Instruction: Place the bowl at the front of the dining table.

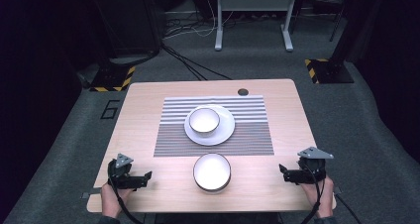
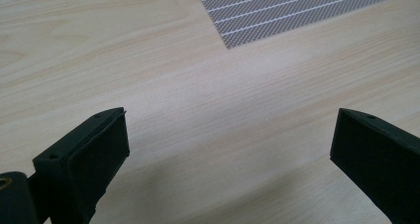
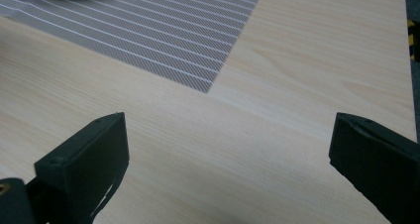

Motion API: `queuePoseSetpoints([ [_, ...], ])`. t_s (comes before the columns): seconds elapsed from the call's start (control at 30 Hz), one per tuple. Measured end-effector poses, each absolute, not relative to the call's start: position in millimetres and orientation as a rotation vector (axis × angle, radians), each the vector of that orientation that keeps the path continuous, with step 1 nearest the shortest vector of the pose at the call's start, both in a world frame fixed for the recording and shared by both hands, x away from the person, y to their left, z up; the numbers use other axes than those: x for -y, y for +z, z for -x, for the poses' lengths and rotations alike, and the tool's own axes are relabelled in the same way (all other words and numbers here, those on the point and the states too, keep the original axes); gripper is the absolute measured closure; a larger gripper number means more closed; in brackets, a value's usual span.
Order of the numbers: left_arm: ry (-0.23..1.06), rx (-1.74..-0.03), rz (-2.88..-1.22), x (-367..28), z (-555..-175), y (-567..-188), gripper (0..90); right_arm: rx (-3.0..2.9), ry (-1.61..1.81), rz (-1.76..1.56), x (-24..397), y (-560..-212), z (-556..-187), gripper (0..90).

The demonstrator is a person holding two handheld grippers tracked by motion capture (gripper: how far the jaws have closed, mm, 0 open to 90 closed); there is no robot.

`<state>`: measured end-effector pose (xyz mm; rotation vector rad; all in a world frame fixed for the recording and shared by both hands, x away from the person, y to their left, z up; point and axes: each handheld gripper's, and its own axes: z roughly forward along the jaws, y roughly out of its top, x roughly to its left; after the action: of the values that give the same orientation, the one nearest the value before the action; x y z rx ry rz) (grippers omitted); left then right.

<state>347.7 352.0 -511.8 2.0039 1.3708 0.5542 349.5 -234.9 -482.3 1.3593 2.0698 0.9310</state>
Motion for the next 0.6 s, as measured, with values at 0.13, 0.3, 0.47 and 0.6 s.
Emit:
queuePoseSetpoints([
  [0.13, 0.565, -1.391, -1.997, -357.9, -345.7, -516.4, 1.2, -2.047, 0.927, -1.409, 246.2, -495.3, -347.0, 1.3],
  [0.3, 0.578, -1.411, -2.022, -361.4, -344.8, -523.8, 0.4, -2.028, 0.897, -1.445, 257.2, -507.7, -345.5, 1.3],
  [0.47, 0.579, -1.423, -1.984, -367.9, -346.0, -529.9, 0.0, -2.030, 0.896, -1.484, 263.8, -519.0, -347.7, 1.2],
  [0.6, 0.597, -1.427, -1.960, -372.2, -346.6, -531.8, 0.0, -2.046, 0.854, -1.497, 265.3, -528.5, -349.2, 0.1],
])
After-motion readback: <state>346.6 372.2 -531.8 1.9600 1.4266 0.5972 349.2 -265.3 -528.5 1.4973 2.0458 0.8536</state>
